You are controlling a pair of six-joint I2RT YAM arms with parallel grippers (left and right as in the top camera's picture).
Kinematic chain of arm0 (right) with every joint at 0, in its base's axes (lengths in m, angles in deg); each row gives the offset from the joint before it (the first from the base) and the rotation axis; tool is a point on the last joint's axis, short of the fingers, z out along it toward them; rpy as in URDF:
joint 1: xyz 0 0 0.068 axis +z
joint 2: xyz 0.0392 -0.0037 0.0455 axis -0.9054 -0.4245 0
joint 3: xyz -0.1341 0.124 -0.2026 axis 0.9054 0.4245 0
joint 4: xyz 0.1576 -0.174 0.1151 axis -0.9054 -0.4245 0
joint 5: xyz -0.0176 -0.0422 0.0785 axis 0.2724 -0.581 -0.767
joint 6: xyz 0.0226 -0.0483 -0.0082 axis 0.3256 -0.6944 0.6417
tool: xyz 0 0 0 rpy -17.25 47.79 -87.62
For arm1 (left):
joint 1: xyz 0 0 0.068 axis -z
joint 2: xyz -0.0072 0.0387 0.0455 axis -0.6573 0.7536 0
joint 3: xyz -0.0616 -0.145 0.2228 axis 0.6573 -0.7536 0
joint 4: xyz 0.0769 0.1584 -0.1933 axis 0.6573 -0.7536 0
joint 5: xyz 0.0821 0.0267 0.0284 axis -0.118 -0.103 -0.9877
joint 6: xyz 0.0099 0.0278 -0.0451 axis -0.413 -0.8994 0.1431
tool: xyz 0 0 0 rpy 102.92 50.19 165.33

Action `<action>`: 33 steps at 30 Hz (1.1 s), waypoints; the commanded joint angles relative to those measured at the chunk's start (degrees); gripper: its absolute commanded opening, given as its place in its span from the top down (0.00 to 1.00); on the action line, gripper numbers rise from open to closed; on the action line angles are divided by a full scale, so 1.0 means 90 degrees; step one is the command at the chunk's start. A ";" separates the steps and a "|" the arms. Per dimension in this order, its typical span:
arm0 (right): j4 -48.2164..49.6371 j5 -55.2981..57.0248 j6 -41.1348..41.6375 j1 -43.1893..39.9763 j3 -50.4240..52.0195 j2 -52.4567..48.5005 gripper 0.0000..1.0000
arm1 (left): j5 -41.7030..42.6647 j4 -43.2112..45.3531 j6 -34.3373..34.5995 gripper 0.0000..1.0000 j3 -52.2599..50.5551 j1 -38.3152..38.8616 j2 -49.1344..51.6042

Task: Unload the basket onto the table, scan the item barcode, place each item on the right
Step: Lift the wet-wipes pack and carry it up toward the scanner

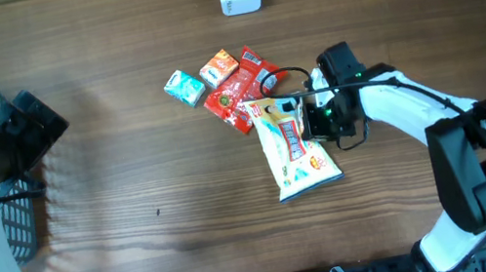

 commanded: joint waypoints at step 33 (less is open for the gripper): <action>0.2509 0.0850 0.3944 -0.0231 -0.7604 -0.4044 0.95 | 0.0010 -0.0002 0.0017 0.00 0.0034 -0.0051 -0.0005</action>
